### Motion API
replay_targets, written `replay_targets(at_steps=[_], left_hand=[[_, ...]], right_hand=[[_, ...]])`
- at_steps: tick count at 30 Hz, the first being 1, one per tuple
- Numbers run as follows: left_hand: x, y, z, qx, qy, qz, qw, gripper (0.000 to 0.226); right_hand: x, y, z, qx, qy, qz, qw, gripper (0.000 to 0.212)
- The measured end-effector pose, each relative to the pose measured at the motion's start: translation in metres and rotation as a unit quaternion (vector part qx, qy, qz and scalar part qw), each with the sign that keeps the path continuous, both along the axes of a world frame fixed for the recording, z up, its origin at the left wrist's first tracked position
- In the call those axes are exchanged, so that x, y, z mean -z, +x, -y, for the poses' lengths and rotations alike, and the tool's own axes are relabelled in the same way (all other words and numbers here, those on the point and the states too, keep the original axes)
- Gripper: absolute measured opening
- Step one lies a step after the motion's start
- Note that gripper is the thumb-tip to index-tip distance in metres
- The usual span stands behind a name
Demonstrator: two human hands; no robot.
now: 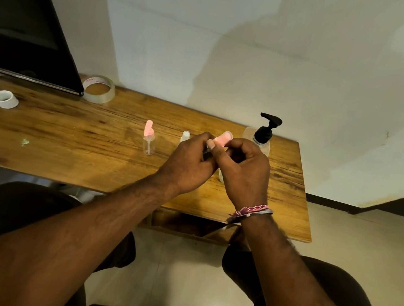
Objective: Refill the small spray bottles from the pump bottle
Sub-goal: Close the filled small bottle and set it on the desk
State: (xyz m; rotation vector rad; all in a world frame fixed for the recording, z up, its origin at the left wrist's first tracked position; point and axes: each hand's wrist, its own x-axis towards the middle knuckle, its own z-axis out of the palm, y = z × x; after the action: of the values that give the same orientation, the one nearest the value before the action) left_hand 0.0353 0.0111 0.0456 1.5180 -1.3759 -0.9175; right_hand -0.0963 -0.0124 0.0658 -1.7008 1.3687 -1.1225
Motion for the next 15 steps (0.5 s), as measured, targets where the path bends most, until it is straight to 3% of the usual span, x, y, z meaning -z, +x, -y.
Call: replay_targets(at_steps=[5,10,15], left_hand=[[-0.0017,0.0008,0.0005,-0.002,-0.002,-0.011,1.0,0.015],[0.0003,0.0012,0.0001,-0.007,0.003,-0.002,1.0,0.016],[-0.0034,0.0036,0.0011,0.001,0.02,-0.005,1.0,0.022]], right_hand=[[0.0,0.0016,-0.0003,-0.03,-0.016,-0.004,0.999,0.028],[0.0012,0.0028,0.0001,0.004,-0.021,-0.005,1.0,0.028],[0.0012,-0.0001,0.0023,-0.051,-0.032,-0.044,0.997,0.024]])
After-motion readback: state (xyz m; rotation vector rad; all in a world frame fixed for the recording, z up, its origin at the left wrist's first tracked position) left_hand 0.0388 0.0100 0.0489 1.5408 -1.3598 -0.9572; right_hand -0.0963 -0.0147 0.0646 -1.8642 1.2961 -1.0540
